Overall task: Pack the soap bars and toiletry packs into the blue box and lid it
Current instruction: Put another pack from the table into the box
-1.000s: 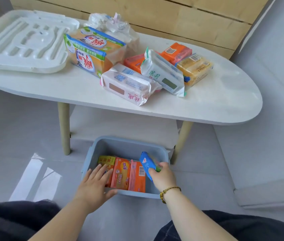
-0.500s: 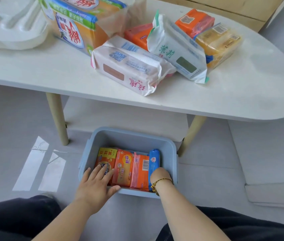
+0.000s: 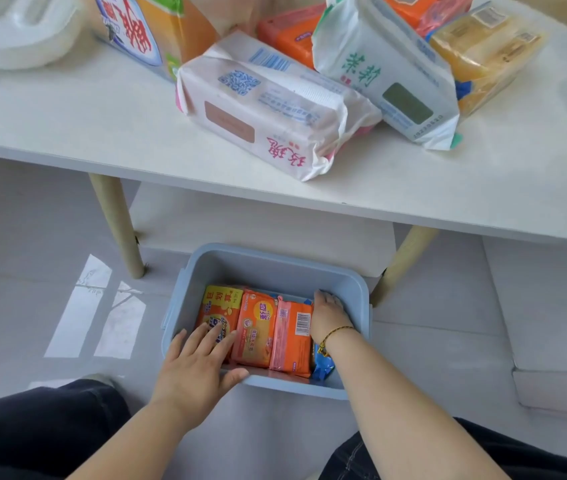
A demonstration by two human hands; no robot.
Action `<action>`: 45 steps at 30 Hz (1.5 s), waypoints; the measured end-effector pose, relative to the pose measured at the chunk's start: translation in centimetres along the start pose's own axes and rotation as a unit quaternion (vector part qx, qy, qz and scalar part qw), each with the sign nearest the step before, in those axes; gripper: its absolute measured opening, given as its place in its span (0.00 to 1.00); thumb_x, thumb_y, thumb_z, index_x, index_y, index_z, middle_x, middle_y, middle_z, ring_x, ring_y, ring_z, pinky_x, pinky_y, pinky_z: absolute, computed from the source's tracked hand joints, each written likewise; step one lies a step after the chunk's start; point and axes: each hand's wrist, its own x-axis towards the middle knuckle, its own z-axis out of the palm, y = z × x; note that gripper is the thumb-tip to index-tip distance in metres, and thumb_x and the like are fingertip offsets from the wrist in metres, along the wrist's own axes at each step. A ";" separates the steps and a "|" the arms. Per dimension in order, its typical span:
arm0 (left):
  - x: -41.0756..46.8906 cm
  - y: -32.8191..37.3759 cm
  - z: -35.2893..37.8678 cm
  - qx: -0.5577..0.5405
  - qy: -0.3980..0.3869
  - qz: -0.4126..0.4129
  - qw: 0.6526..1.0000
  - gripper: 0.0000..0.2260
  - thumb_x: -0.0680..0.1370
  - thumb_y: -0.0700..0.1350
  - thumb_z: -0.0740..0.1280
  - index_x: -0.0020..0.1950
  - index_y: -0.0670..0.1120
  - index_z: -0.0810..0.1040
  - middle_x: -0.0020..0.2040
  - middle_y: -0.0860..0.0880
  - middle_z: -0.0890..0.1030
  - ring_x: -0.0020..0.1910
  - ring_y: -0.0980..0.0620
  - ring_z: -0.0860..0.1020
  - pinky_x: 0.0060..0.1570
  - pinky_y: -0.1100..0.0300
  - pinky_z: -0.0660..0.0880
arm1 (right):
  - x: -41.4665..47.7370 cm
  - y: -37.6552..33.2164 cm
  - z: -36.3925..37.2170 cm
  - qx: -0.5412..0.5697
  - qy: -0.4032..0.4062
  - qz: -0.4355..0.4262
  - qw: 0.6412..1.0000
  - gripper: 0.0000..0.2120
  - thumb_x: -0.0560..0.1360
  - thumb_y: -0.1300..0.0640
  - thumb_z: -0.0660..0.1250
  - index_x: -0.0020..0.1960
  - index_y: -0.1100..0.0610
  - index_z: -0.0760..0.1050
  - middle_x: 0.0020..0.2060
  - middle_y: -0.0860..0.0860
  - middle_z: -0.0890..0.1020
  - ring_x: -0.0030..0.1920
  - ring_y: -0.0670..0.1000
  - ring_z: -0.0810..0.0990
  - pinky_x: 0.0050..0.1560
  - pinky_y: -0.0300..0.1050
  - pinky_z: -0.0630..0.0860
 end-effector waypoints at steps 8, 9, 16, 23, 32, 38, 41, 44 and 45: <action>0.0 0.1 0.1 0.009 -0.008 -0.005 1.000 0.62 0.43 0.68 0.11 0.74 0.57 0.45 0.77 0.53 0.49 0.76 0.51 0.44 0.73 0.52 0.39 | 1.7 -0.4 -2.6 -0.096 -0.114 0.026 0.988 0.16 0.75 0.68 0.56 0.30 0.57 0.63 0.29 0.50 0.66 0.28 0.47 0.65 0.28 0.37 0.63; 0.0 0.1 0.0 0.008 -0.010 -0.004 1.000 0.62 0.43 0.68 0.11 0.74 0.56 0.45 0.77 0.53 0.49 0.76 0.50 0.43 0.73 0.52 0.39 | 1.8 -0.3 -2.8 -0.107 -0.121 0.028 0.986 0.16 0.75 0.69 0.56 0.30 0.57 0.63 0.29 0.51 0.66 0.28 0.47 0.64 0.27 0.37 0.62; -0.1 0.2 -0.3 0.016 -0.022 0.002 1.000 0.63 0.42 0.68 0.11 0.75 0.56 0.44 0.77 0.52 0.47 0.76 0.50 0.42 0.73 0.52 0.39 | 1.5 -0.2 -1.8 -0.120 -0.158 0.017 0.980 0.16 0.77 0.66 0.54 0.31 0.55 0.62 0.30 0.49 0.66 0.30 0.46 0.64 0.29 0.36 0.62; 0.0 0.3 -0.4 0.020 -0.022 0.004 1.000 0.63 0.42 0.67 0.11 0.75 0.55 0.44 0.77 0.52 0.47 0.76 0.49 0.42 0.73 0.52 0.39 | 0.5 -0.4 -1.4 -0.112 -0.109 0.008 0.988 0.13 0.78 0.64 0.56 0.35 0.56 0.64 0.33 0.50 0.70 0.31 0.47 0.67 0.39 0.40 0.70; -1.2 1.1 -1.6 0.014 -0.031 -0.012 0.999 0.33 0.74 0.67 0.40 0.75 0.52 0.44 0.77 0.51 0.50 0.76 0.50 0.44 0.74 0.52 0.42 | -5.5 -0.7 -6.3 -0.106 -0.064 -0.045 0.991 0.19 0.77 0.67 0.57 0.68 0.63 0.64 0.66 0.59 0.72 0.63 0.56 0.73 0.62 0.46 0.72; -3.3 4.3 -6.4 -0.042 0.139 0.051 0.988 0.22 0.80 0.56 0.50 0.73 0.53 0.55 0.74 0.54 0.60 0.74 0.54 0.54 0.74 0.58 0.48 | -13.4 -1.5 -13.3 -0.099 -0.005 -0.136 0.986 0.20 0.79 0.62 0.54 0.71 0.58 0.63 0.70 0.55 0.68 0.69 0.53 0.67 0.67 0.41 0.64; -5.8 5.4 -10.5 -0.103 0.269 0.100 0.952 0.17 0.78 0.49 0.61 0.66 0.48 0.70 0.66 0.49 0.73 0.67 0.48 0.69 0.67 0.54 0.65 | -17.8 -1.7 -16.4 -0.064 0.006 -0.179 0.982 0.18 0.78 0.59 0.58 0.67 0.57 0.69 0.65 0.52 0.75 0.64 0.50 0.73 0.63 0.38 0.67; -7.8 5.1 -13.9 -0.114 0.410 0.128 0.896 0.16 0.72 0.48 0.62 0.54 0.42 0.79 0.53 0.43 0.82 0.50 0.42 0.81 0.48 0.51 0.78 | -20.7 -1.8 -19.6 0.040 0.025 -0.214 0.976 0.14 0.76 0.58 0.63 0.60 0.56 0.75 0.51 0.49 0.82 0.47 0.41 0.80 0.46 0.27 0.72; -8.3 4.8 -15.1 -0.121 0.429 0.131 0.886 0.18 0.72 0.49 0.59 0.55 0.41 0.79 0.53 0.41 0.82 0.49 0.41 0.81 0.48 0.51 0.78 | -21.3 -1.9 -20.6 0.095 0.024 -0.226 0.969 0.10 0.75 0.59 0.64 0.56 0.57 0.77 0.43 0.47 0.82 0.38 0.37 0.79 0.39 0.24 0.72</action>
